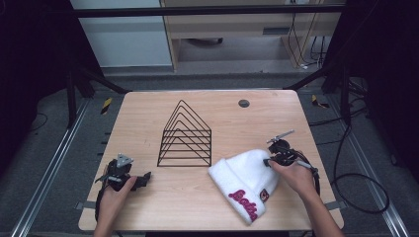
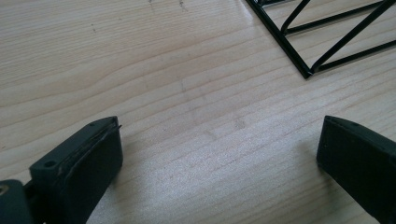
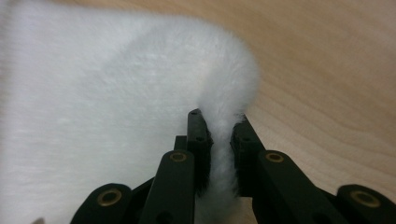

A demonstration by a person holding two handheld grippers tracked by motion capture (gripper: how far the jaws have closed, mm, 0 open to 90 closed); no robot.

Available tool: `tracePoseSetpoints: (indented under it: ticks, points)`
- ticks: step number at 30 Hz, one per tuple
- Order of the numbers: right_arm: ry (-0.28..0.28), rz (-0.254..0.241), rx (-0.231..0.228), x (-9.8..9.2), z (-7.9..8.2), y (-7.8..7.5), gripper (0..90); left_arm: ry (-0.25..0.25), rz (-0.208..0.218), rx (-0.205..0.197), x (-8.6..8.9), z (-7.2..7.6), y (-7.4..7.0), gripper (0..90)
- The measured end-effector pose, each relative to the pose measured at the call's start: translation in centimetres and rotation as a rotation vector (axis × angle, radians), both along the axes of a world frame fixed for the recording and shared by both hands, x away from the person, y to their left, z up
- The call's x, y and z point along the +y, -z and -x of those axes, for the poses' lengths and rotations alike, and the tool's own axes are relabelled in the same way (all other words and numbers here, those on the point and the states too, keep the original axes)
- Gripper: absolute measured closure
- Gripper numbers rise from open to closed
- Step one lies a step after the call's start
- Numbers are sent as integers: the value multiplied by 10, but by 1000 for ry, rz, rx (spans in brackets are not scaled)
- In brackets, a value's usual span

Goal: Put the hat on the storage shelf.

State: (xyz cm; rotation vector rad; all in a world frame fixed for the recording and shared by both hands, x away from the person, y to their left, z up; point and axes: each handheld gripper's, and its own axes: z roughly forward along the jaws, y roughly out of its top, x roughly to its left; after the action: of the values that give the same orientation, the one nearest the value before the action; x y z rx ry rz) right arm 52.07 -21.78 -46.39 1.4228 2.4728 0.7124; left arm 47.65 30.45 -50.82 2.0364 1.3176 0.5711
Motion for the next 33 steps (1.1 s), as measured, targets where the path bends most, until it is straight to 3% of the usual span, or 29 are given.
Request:
tracePoseSetpoints:
  ticks: [1,3,4,5,7,10,12,15,22,30,33]
  points:
    - [0,0,0,0,0,0,815,4,0,1,0,0,0,0]
    - [-18,-2,-66,2,8,-13,818,11,0,0,1,0,0,0]
    - [-48,-19,-131,3,16,-28,821,17,0,-1,1,1,0,6]
    - [-48,-19,-131,3,16,-28,821,18,3,-1,2,1,-1,6]
    - [-69,-30,-180,5,23,-41,823,13,22,-7,5,2,-4,33]
    - [-112,-39,-254,12,35,-64,825,12,55,-52,8,5,-18,29]
    - [-165,-18,-328,23,48,-87,827,8,75,-74,11,7,-29,29]
    - [-196,-20,-365,29,55,-101,828,11,105,-109,15,11,-44,28]
    - [-294,-11,-465,43,78,-143,831,38,93,-161,22,19,-78,28]
    - [-326,15,-534,39,74,-170,836,109,92,-215,13,21,-118,29]
    - [-331,-7,-559,33,70,-184,837,134,96,-225,8,22,-131,30]
